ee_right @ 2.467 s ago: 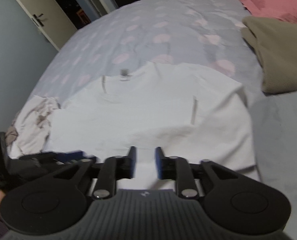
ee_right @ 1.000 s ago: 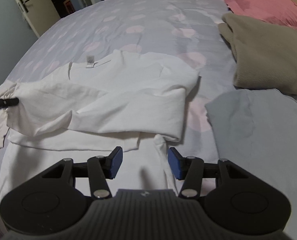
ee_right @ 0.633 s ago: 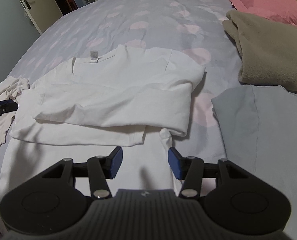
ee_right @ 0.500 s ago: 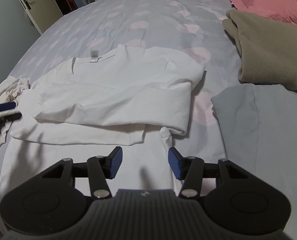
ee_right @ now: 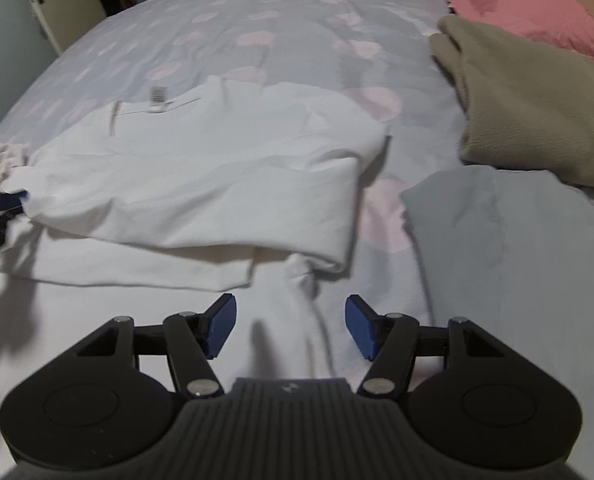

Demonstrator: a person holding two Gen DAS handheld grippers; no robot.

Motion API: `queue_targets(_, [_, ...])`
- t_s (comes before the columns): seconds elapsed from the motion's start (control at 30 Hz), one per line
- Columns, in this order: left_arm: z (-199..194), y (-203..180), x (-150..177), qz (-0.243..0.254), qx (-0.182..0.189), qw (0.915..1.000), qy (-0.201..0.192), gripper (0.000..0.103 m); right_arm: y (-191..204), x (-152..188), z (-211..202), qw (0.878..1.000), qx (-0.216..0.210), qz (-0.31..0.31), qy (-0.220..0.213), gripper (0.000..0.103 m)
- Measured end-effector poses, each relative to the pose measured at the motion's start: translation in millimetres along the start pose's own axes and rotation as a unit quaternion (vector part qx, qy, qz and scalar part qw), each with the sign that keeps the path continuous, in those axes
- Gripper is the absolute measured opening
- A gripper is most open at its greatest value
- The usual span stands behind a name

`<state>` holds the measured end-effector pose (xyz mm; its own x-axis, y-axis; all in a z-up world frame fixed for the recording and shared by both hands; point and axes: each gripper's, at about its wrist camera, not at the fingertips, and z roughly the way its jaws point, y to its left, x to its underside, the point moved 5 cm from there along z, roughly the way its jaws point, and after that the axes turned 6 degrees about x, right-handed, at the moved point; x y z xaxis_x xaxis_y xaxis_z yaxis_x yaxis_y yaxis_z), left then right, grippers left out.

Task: Fold clothes

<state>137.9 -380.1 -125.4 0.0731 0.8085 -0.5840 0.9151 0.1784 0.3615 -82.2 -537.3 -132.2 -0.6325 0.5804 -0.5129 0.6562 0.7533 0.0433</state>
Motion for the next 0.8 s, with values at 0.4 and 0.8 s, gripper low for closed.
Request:
queue_targets(0.4, [-121,59,-98,-0.195,0.121,0.9612,-0.153,0.0,-4,-12,25,0.999,0.029,0.037,-0.008,0.056])
queue_targets(0.8, [-84,129,-37,-0.294,0.136,0.9461,-0.01,0.0,-20,-16,16,0.997,0.048,0.048,-0.022,0.013])
